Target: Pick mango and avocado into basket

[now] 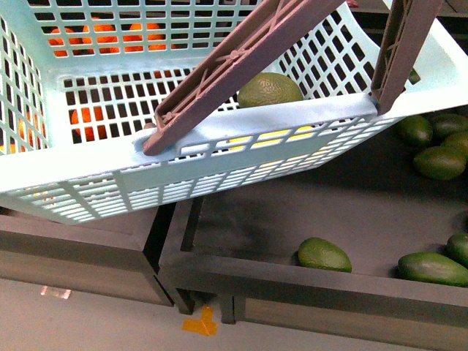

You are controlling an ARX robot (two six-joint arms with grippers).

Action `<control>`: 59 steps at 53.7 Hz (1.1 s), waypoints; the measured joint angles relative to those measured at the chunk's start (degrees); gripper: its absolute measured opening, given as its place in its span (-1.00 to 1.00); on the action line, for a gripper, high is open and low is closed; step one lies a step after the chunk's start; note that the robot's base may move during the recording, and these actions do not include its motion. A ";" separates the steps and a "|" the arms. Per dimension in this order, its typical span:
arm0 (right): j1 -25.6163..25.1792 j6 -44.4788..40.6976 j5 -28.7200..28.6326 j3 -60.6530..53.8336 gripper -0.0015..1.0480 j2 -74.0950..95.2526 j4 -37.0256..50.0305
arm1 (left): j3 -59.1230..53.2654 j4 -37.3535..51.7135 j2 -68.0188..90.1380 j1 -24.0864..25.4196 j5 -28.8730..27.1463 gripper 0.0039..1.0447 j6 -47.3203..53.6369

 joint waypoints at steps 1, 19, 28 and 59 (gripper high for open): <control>0.00 0.02 0.17 0.00 -0.96 -1.53 -1.70 | 0.00 0.00 0.00 0.00 0.07 -0.75 0.02; 0.00 -0.11 0.20 0.00 -0.60 -4.90 -3.45 | 0.00 0.00 0.00 -0.02 -0.02 -0.75 0.11; 0.00 -0.11 0.20 0.00 -0.17 -4.92 -3.48 | 0.00 0.00 0.00 -0.02 0.00 -0.75 0.02; 0.00 -0.11 0.20 0.00 0.83 -4.92 -3.48 | 0.00 0.00 0.00 -0.02 0.00 -0.75 0.02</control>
